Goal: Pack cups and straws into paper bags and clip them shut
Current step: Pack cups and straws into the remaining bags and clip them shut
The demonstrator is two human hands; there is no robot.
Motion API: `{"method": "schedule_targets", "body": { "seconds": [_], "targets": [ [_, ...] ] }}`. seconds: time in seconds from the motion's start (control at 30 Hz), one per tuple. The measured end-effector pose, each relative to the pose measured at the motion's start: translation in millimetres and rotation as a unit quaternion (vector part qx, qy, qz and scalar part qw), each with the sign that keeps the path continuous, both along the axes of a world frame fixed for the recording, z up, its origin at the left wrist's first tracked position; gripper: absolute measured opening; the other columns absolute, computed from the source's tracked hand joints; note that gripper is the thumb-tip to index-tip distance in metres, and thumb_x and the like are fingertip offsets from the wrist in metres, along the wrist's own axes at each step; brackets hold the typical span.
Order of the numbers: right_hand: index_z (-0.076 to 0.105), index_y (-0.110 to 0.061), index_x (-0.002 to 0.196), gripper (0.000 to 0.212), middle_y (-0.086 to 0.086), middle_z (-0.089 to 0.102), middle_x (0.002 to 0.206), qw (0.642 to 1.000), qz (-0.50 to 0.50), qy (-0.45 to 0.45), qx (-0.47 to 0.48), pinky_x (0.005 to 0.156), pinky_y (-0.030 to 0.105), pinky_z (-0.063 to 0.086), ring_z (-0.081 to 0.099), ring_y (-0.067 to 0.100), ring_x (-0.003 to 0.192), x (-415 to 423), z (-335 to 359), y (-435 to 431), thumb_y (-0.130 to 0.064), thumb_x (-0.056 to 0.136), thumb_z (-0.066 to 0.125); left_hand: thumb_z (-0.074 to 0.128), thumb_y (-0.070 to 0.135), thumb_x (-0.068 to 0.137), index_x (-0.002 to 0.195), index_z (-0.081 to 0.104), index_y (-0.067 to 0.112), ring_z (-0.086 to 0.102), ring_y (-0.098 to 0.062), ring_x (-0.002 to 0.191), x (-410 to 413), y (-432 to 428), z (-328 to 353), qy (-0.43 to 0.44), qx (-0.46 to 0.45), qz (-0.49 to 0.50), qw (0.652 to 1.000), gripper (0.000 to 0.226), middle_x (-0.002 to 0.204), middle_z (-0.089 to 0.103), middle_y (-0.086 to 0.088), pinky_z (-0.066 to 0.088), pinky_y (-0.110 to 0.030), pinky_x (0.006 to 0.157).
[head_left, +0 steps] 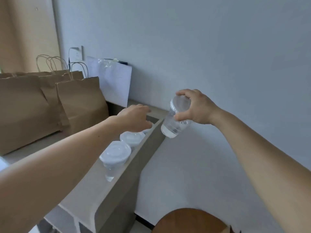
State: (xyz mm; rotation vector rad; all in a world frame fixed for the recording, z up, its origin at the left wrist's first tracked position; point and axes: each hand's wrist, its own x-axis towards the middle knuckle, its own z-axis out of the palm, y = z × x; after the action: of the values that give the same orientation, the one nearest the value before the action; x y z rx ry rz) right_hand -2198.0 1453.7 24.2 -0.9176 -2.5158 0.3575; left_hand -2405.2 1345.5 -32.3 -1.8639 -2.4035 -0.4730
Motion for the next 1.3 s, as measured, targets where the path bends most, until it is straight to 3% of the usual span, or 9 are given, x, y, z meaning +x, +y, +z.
{"method": "schedule_targets", "body": {
  "seconds": [0.17, 0.3, 0.57, 0.77, 0.9, 1.03, 1.13, 1.23, 1.3],
  "targets": [
    [0.043, -0.042, 0.138, 0.088, -0.012, 0.039, 0.122, 0.998, -0.057, -0.001, -0.020, 0.090, 0.031, 0.042, 0.045, 0.012, 0.118, 96, -27, 24, -0.051, 0.058, 0.080, 0.058, 0.042, 0.086, 0.140, 0.046, 0.026, 0.050, -0.026, 0.122, 90, 45, -18, 0.003, -0.025, -0.045, 0.999, 0.058, 0.137, 0.051, 0.000, 0.040, -0.033, 0.085],
    [0.042, -0.043, 0.138, 0.090, -0.013, 0.039, 0.121, 0.994, -0.095, -0.024, -0.053, 0.086, 0.030, 0.041, 0.046, 0.012, 0.111, 167, -68, 43, -0.053, 0.056, 0.078, 0.057, 0.044, 0.089, 0.147, 0.038, 0.028, 0.045, -0.024, 0.130, 165, 74, -49, -0.010, -0.064, -0.067, 0.996, 0.063, 0.145, 0.046, 0.002, 0.039, -0.033, 0.094],
    [0.040, -0.039, 0.140, 0.090, -0.005, 0.041, 0.133, 0.980, -0.127, -0.089, -0.126, 0.091, 0.035, 0.044, 0.045, 0.018, 0.123, 271, -172, 69, -0.051, 0.060, 0.079, 0.058, 0.043, 0.090, 0.148, 0.036, 0.023, 0.045, -0.026, 0.130, 283, 107, -155, -0.047, -0.178, -0.111, 0.977, 0.065, 0.143, 0.047, -0.002, 0.041, -0.036, 0.096],
    [0.039, -0.038, 0.140, 0.094, -0.004, 0.041, 0.135, 0.967, -0.131, -0.117, -0.185, 0.084, 0.034, 0.042, 0.044, 0.019, 0.123, 299, -242, 76, -0.051, 0.055, 0.078, 0.066, 0.035, 0.087, 0.147, 0.037, 0.021, 0.050, -0.026, 0.125, 319, 91, -233, -0.077, -0.267, -0.103, 0.955, 0.068, 0.141, 0.049, -0.003, 0.044, -0.038, 0.099],
    [0.039, -0.038, 0.140, 0.099, -0.004, 0.040, 0.135, 0.959, -0.138, -0.120, -0.216, 0.089, 0.036, 0.044, 0.043, 0.019, 0.124, 301, -277, 76, -0.053, 0.049, 0.077, 0.073, 0.030, 0.079, 0.136, 0.045, 0.015, 0.060, -0.027, 0.107, 328, 74, -274, -0.069, -0.349, -0.111, 0.928, 0.066, 0.123, 0.059, -0.006, 0.055, -0.040, 0.087],
    [0.037, -0.040, 0.141, 0.097, -0.005, 0.038, 0.136, 0.955, -0.137, -0.120, -0.232, 0.091, 0.036, 0.041, 0.040, 0.019, 0.128, 299, -305, 76, -0.054, 0.054, 0.079, 0.080, 0.040, 0.072, 0.137, 0.043, 0.016, 0.059, -0.027, 0.107, 334, 61, -310, -0.089, -0.416, -0.125, 0.897, 0.078, 0.125, 0.059, -0.006, 0.055, -0.043, 0.088],
    [0.037, -0.040, 0.141, 0.096, -0.006, 0.038, 0.135, 0.954, -0.134, -0.123, -0.237, 0.089, 0.034, 0.040, 0.038, 0.019, 0.129, 298, -318, 73, -0.054, 0.055, 0.079, 0.073, 0.058, 0.073, 0.138, 0.042, 0.018, 0.058, -0.027, 0.110, 343, 55, -331, -0.110, -0.441, -0.130, 0.881, 0.083, 0.129, 0.058, -0.004, 0.053, -0.043, 0.092],
    [0.036, -0.039, 0.142, 0.098, -0.006, 0.038, 0.136, 0.956, -0.126, -0.127, -0.233, 0.086, 0.034, 0.040, 0.038, 0.020, 0.128, 297, -325, 68, -0.058, 0.055, 0.077, 0.059, 0.061, 0.082, 0.134, 0.047, 0.019, 0.060, -0.026, 0.107, 354, 55, -340, -0.144, -0.423, -0.111, 0.888, 0.069, 0.122, 0.061, -0.003, 0.052, -0.041, 0.090],
    [0.036, -0.038, 0.142, 0.098, -0.006, 0.039, 0.135, 0.958, -0.127, -0.124, -0.224, 0.086, 0.035, 0.041, 0.040, 0.020, 0.126, 298, -326, 64, -0.058, 0.055, 0.076, 0.056, 0.050, 0.089, 0.108, 0.057, 0.017, 0.063, -0.026, 0.094, 360, 55, -344, -0.177, -0.402, -0.098, 0.893, 0.038, 0.098, 0.065, -0.003, 0.055, -0.041, 0.084]
  ]
}}
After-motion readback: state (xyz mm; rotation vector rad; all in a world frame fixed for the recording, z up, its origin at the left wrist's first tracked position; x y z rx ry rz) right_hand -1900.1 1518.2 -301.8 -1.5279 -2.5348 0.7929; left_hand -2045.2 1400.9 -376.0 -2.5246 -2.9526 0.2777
